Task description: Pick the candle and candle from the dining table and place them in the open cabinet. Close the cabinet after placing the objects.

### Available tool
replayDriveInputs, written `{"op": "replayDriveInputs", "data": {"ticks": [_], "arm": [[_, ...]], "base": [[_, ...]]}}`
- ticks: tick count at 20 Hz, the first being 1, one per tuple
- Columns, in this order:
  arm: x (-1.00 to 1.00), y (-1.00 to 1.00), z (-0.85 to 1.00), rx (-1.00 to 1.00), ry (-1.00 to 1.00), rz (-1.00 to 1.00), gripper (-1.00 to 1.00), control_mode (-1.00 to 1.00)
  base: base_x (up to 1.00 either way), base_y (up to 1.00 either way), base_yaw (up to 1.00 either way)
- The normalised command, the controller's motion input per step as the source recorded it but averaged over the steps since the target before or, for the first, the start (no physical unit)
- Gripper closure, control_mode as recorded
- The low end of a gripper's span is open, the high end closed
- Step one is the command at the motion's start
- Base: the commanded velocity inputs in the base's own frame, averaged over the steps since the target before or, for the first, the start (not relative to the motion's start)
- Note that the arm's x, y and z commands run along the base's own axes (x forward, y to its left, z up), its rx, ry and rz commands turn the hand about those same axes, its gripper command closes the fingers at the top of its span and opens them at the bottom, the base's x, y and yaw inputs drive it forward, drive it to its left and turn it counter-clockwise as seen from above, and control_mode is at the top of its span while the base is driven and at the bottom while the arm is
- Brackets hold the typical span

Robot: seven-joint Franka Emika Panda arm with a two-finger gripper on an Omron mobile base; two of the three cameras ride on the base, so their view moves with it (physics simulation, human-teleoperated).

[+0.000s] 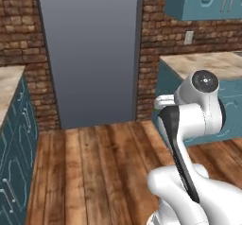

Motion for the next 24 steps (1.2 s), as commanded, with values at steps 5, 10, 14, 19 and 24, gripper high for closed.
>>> {"op": "replayDriveInputs", "data": {"ticks": [5, 10, 14, 19, 24], "arm": [[0.00, 0.00, 0.00, 0.00, 0.00, 0.00, -1.00, 1.00], [0.00, 0.00, 0.00, 0.00, 0.00, 0.00, -1.00, 1.00], [0.00, 0.00, 0.00, 0.00, 0.00, 0.00, -1.00, 1.00], [0.00, 0.00, 0.00, 0.00, 0.00, 0.00, -1.00, 1.00], [0.00, 0.00, 0.00, 0.00, 0.00, 0.00, -1.00, 1.00]], "base": [[0.00, -0.14, -0.48], [0.00, -0.17, -0.47], [0.00, -0.14, -0.48], [0.00, -0.04, -0.49], [0.07, 0.00, -0.44]]}}
